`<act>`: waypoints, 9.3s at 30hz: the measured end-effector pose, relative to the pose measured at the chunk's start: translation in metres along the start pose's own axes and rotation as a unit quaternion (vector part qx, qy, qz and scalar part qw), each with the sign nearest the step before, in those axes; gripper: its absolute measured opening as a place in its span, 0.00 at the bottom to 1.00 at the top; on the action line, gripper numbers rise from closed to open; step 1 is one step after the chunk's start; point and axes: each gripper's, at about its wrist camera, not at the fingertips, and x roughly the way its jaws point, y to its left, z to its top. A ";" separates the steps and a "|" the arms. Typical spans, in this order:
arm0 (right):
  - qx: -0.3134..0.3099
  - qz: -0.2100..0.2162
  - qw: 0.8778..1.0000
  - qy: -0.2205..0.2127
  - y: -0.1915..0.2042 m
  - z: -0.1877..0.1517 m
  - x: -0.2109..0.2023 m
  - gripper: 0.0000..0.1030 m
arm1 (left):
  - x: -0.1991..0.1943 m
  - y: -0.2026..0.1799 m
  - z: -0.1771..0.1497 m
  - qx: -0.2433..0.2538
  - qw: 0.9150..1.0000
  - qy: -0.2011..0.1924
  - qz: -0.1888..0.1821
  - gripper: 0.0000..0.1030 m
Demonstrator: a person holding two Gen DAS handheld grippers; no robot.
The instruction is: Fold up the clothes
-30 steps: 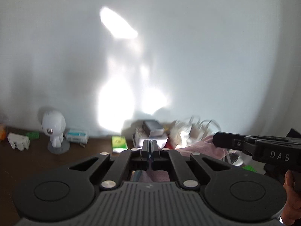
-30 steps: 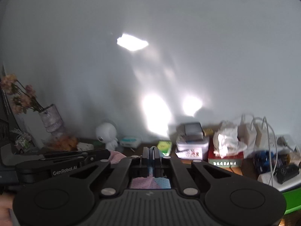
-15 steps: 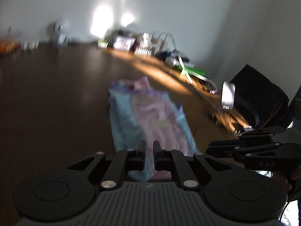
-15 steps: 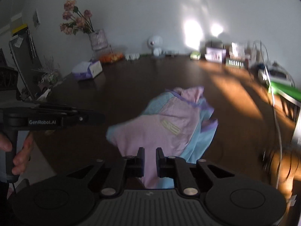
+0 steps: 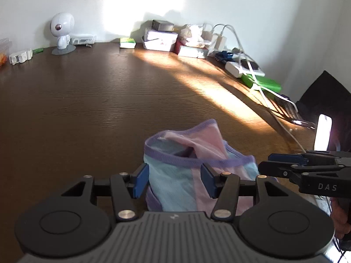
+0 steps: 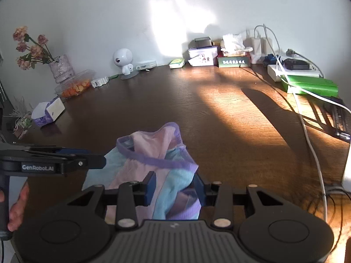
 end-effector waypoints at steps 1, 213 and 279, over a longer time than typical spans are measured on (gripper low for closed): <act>0.003 -0.003 1.000 0.012 -0.005 0.009 0.012 0.36 | 0.012 0.004 0.009 -0.003 1.000 0.008 0.009 0.49; -0.204 0.019 0.978 0.022 0.134 -0.107 -0.031 0.13 | -0.141 0.079 -0.169 -0.024 0.980 -0.023 0.198 0.84; -0.209 0.110 0.971 0.032 0.085 0.032 0.033 0.30 | -0.077 -0.090 -0.113 0.077 0.992 -0.069 0.066 0.30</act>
